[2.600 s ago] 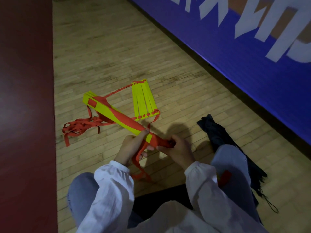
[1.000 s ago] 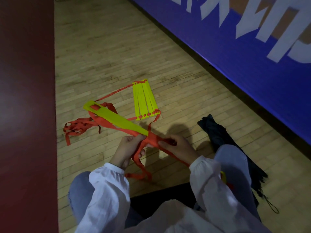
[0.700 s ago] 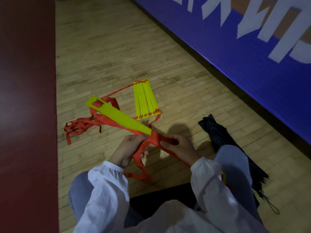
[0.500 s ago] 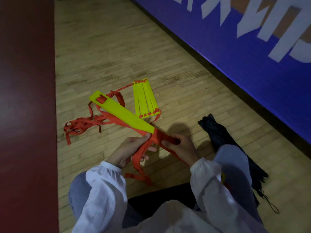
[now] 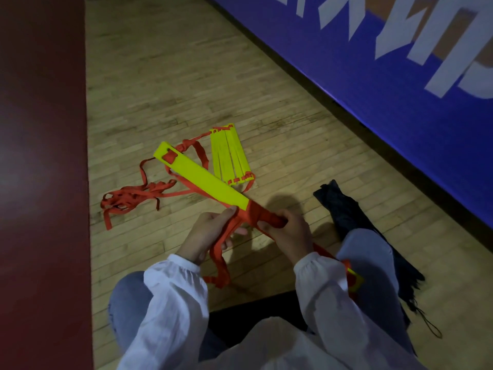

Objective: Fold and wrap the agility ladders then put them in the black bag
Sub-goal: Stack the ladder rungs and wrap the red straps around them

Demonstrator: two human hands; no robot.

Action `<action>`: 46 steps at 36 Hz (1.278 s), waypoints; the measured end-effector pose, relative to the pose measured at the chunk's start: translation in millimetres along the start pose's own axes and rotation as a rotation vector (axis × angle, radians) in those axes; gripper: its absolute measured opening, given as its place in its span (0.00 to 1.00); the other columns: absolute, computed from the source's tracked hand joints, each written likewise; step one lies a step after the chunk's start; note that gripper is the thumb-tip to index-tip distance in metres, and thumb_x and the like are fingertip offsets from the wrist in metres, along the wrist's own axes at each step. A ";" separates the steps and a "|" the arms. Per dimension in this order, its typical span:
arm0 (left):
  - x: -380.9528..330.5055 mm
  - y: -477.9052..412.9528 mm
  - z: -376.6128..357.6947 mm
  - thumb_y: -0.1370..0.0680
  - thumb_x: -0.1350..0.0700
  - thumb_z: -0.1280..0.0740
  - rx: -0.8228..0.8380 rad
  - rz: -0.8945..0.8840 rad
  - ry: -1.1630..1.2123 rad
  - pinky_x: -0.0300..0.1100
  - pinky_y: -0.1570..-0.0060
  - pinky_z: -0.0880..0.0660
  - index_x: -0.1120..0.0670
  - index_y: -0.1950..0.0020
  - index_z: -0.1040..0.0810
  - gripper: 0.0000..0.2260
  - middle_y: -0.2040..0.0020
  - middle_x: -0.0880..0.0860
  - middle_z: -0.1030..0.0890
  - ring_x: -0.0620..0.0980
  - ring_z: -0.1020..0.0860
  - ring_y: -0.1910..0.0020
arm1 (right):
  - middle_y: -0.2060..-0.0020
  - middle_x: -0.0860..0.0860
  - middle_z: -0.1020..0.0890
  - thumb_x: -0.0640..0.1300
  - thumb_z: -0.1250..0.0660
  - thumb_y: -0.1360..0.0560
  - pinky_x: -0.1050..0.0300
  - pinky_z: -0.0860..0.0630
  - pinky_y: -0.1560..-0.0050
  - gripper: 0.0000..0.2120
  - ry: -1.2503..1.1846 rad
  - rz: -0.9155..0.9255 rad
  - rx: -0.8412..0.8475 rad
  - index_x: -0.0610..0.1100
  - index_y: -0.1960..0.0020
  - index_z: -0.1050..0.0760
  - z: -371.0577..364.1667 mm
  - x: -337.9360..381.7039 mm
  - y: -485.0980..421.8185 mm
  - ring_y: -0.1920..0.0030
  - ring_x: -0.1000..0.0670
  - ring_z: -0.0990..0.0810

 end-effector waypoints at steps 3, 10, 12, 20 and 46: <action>-2.5 -1.0 -0.9 0.21 0.49 0.35 -0.055 0.011 0.018 0.32 0.82 0.35 0.66 0.57 0.18 0.19 0.59 0.61 0.15 0.46 0.31 0.82 | 0.59 0.55 0.21 0.52 0.23 0.32 0.51 0.24 0.50 0.14 0.009 0.027 -0.025 0.52 0.55 0.27 -0.7 3.4 2.3 0.53 0.50 0.20; -6.6 2.7 -4.3 0.24 0.46 0.31 -0.218 0.003 -0.012 0.32 0.83 0.40 0.64 0.63 0.19 0.21 0.66 0.60 0.16 0.46 0.37 0.85 | 0.61 0.56 0.21 0.51 0.22 0.34 0.53 0.24 0.53 0.14 0.033 0.069 -0.054 0.52 0.57 0.25 -1.2 9.0 4.8 0.54 0.50 0.19; -6.8 4.4 -4.9 0.25 0.44 0.31 -0.250 -0.003 -0.009 0.32 0.83 0.40 0.61 0.65 0.20 0.21 0.66 0.60 0.16 0.46 0.37 0.84 | 0.60 0.56 0.21 0.50 0.22 0.34 0.53 0.24 0.53 0.13 0.039 0.078 -0.044 0.50 0.55 0.23 -0.3 10.9 6.3 0.54 0.50 0.20; -2.1 4.6 -4.4 0.25 0.47 0.32 -0.325 0.009 0.015 0.33 0.81 0.40 0.60 0.67 0.20 0.18 0.68 0.60 0.17 0.47 0.38 0.83 | 0.59 0.56 0.21 0.51 0.22 0.34 0.58 0.28 0.56 0.16 0.109 0.112 0.004 0.47 0.51 0.21 -2.5 10.0 5.2 0.54 0.53 0.21; 2.1 2.7 -3.4 0.23 0.46 0.33 -0.071 0.098 -0.013 0.34 0.81 0.31 0.63 0.54 0.19 0.19 0.59 0.63 0.16 0.48 0.27 0.81 | 0.56 0.44 0.15 0.68 0.38 0.31 0.45 0.19 0.48 0.28 -0.113 0.023 0.395 0.44 0.50 0.21 -9.8 -1.8 0.0 0.55 0.46 0.15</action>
Point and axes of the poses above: each hand's wrist, its own y-axis away from the middle knuckle, its own z-axis out of the back of the hand, x = y × z, the point moved 5 cm from there along -y, towards the middle knuckle
